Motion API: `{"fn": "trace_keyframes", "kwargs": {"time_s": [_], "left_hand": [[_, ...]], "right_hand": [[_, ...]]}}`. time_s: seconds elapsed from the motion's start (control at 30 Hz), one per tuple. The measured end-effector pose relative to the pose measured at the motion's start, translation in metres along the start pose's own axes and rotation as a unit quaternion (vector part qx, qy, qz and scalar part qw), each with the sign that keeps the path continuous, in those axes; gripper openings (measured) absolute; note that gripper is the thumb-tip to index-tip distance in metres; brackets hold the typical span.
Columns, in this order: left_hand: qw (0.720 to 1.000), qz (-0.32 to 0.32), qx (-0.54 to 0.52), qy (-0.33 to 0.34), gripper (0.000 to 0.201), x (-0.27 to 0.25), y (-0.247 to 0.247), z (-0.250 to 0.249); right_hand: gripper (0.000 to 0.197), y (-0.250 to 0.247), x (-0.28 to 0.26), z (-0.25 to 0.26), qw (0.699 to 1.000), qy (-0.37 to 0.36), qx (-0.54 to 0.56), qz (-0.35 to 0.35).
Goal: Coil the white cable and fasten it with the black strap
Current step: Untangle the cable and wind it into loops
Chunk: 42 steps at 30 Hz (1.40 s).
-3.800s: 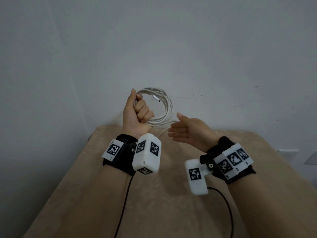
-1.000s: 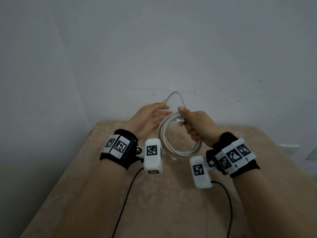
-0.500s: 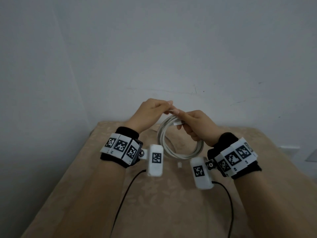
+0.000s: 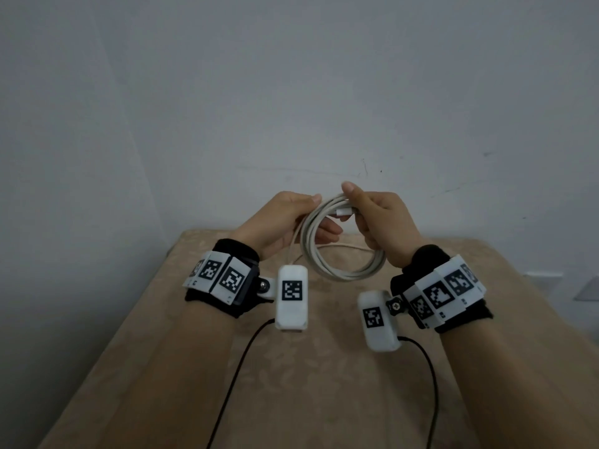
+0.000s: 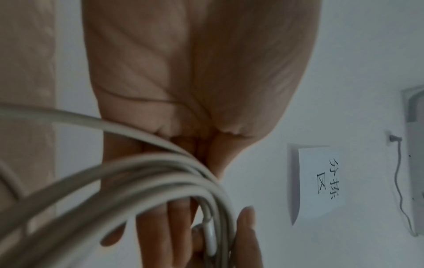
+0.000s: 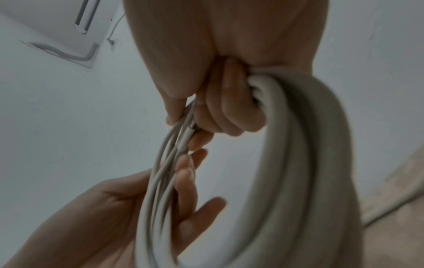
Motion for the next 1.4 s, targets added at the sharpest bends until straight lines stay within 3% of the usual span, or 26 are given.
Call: {"fn": "trace_keyframes", "kwargs": {"time_s": [0.17, 0.37, 0.5, 0.63, 0.73, 0.83, 0.97, 1.1, 1.23, 1.4], "left_hand": [[0.995, 0.007, -0.091, -0.025, 0.041, 0.001, 0.01, -0.002], [0.981, 0.049, -0.165, -0.084, 0.046, 0.005, 0.016, 0.001], [0.981, 0.007, -0.186, -0.06, 0.044, 0.01, 0.017, 0.003], [0.965, -0.048, -0.256, -0.034, 0.043, 0.011, 0.011, 0.003], [0.941, -0.098, -0.322, -0.005, 0.043, 0.012, 0.002, 0.001], [0.916, -0.128, -0.381, 0.019, 0.044, 0.012, -0.005, 0.001], [0.898, -0.149, -0.412, 0.041, 0.042, 0.01, -0.011, 0.0], [0.884, -0.167, -0.433, 0.059, 0.042, 0.008, -0.02, -0.002], [0.879, -0.184, -0.435, 0.062, 0.042, 0.007, -0.029, -0.001], [0.889, -0.191, -0.413, 0.051, 0.042, 0.005, -0.031, -0.001]], "right_hand": [[0.056, -0.003, 0.003, -0.001, 0.998, -0.027, 0.014, -0.046], [0.03, -0.002, 0.004, 0.0, 0.993, -0.02, 0.086, -0.077], [0.028, 0.001, 0.003, -0.002, 0.987, -0.001, 0.153, -0.045], [0.039, 0.004, 0.005, -0.003, 0.967, 0.038, 0.253, -0.003], [0.063, 0.011, 0.006, -0.006, 0.924, 0.094, 0.368, 0.04], [0.079, 0.023, 0.001, -0.013, 0.896, 0.149, 0.407, 0.096], [0.088, 0.034, -0.005, -0.022, 0.915, 0.189, 0.328, 0.135], [0.083, 0.034, -0.009, -0.022, 0.953, 0.173, 0.174, 0.179], [0.077, 0.024, -0.003, -0.024, 0.987, 0.097, 0.015, 0.13], [0.064, 0.009, 0.001, -0.014, 0.997, 0.048, -0.004, 0.056]]}}
Point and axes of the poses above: each hand's wrist, its own x-axis towards the middle knuckle, its own y-axis out of the palm, z = x × y, the point moved 2 cm from there along x, towards the middle knuckle, and after that the axes turned 7 degrees about x, right-handed, at the moved point
